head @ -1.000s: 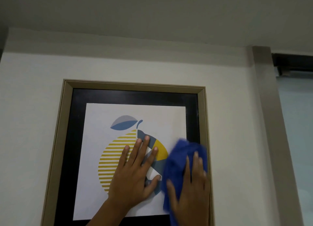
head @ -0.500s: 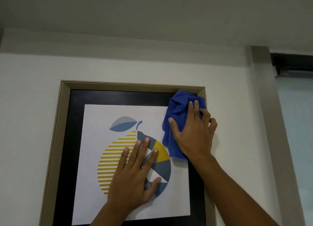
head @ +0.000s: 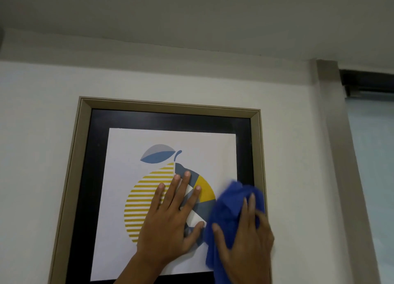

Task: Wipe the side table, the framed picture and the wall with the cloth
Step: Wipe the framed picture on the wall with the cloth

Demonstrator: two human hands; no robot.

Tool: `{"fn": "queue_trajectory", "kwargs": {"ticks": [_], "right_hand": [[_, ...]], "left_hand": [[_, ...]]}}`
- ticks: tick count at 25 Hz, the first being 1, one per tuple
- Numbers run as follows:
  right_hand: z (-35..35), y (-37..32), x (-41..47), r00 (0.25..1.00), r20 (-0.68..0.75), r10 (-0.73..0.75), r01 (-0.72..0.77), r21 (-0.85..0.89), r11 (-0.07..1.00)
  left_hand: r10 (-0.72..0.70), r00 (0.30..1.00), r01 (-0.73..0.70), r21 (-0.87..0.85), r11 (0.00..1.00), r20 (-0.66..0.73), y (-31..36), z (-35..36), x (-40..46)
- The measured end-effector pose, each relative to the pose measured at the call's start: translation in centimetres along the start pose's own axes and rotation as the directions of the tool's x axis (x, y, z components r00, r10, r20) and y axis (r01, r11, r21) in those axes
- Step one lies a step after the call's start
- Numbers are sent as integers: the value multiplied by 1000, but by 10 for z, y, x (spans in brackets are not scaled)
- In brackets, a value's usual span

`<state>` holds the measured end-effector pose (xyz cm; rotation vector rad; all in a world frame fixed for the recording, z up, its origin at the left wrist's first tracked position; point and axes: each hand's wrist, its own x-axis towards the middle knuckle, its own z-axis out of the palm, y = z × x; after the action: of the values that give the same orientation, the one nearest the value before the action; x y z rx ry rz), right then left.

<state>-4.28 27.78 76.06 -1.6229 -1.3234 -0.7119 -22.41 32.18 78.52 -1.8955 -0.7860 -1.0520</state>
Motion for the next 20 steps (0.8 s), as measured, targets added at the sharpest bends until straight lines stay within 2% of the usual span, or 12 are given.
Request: {"fn": "queue_trajectory", "kwargs": {"ticks": [2,3,6,8,14,16,18,20], "right_hand": [[-28,-9,39,950,-311,13,7,62,998],[-45,-18,64,929,-370,-22,56,83,995],[-75,-34,118,933,-331,-143,161,25,987],[-77,-28,123,914,-373,-159,170,-5,986],[12,16,-34,930,-359,-84,136,123,983],[22,24,-52,921,-383,-66,116,109,987],[18,27,-62,959,-268,-93,113,61,992],[2,23,-41,958,-247,-149,167,54,984]], "left_hand": [[2,1000,-2,19,1000,-2,0,2,0],[5,1000,-5,30,1000,0,0,3,1],[11,1000,-11,28,1000,-5,0,3,0],[6,1000,-5,43,999,-30,0,4,0],[17,998,-13,62,998,-59,0,6,-1],[17,997,-13,58,998,-69,1,8,-2],[20,997,-15,63,998,-80,3,7,-3],[27,995,-22,57,998,-92,3,5,-6]]}}
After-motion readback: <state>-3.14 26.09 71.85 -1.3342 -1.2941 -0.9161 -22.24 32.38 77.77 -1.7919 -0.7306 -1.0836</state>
